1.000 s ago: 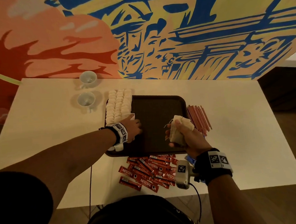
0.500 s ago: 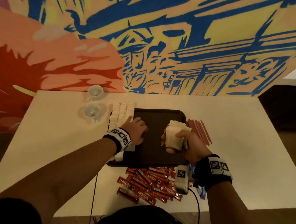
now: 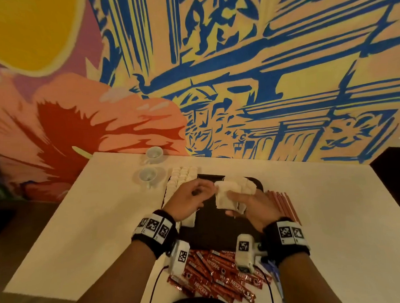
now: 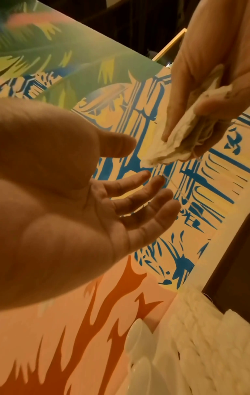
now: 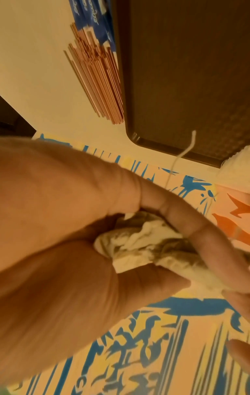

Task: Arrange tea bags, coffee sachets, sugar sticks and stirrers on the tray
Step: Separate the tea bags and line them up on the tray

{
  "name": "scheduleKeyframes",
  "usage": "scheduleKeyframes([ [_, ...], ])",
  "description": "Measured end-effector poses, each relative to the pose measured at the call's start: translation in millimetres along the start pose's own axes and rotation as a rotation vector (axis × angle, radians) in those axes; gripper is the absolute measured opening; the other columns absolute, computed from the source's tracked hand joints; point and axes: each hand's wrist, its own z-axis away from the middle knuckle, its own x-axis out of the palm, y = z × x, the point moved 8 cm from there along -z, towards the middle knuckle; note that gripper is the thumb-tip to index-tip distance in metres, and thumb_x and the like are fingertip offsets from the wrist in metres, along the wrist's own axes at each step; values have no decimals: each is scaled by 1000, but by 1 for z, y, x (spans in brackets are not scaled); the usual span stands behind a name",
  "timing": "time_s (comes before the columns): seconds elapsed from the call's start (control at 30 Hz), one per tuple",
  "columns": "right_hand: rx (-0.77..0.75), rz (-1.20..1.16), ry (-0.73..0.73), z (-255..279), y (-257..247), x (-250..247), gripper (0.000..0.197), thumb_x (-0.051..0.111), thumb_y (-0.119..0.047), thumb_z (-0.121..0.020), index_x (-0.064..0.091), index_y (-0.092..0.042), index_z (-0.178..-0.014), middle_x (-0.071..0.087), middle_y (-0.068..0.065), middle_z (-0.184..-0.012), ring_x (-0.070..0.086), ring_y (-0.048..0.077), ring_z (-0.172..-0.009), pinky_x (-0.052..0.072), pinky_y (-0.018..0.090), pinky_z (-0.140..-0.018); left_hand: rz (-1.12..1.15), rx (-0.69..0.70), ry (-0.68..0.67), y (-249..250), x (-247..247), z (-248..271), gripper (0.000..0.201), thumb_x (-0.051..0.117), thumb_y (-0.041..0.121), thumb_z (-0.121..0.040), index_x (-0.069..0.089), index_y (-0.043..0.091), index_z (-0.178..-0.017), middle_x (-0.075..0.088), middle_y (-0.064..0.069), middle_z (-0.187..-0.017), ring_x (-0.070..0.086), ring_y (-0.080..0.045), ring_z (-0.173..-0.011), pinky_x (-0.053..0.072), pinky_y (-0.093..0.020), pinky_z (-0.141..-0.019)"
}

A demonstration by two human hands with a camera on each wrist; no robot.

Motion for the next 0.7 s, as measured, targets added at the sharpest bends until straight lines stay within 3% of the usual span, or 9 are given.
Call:
scheduleKeyframes([
  [0.2,-75,46,-84,10,-11,19,36,75,-10,-88,67,-10,-123,75,13,-113,74,30,-97,61,30,-65,77,-19,11,12,9,21,36,80,31,-84,65,20,-115,70,-2,-93,69,-14,-88,57,-32,-76],
  [0.33,-104,23,-89,16,-15,21,37,77,-9,-86,67,-8,-122,77,11,-108,75,24,-88,60,29,-63,144,-27,70,19,16,27,38,83,18,-81,63,12,-113,70,-2,-83,70,-20,-83,57,-32,-74],
  [0.43,-92,-5,-115,24,-13,15,38,78,-17,-85,67,-12,-121,76,11,-112,75,24,-93,61,31,-66,187,-37,97,25,22,32,32,82,12,-81,61,10,-105,67,3,-70,67,-14,-73,56,-28,-70],
  [0.53,-62,-62,-182,33,-8,8,39,74,-21,-85,66,-14,-122,74,11,-118,73,25,-103,60,37,-76,227,-37,116,28,26,39,30,81,11,-82,62,5,-105,70,-7,-78,67,-15,-72,58,-29,-71],
  [0.6,-62,-108,-233,40,-7,4,37,70,-11,-90,63,-13,-126,72,12,-122,70,29,-111,60,40,-82,232,-31,136,27,29,43,30,80,13,-83,63,3,-106,71,-17,-88,67,-18,-76,59,-33,-74],
  [0.7,-100,-109,-260,46,-6,-2,43,67,4,-89,60,-12,-129,71,13,-124,68,33,-115,61,40,-85,241,-38,178,26,33,49,27,77,15,-87,65,3,-106,72,-16,-91,67,-20,-77,60,-33,-74],
])
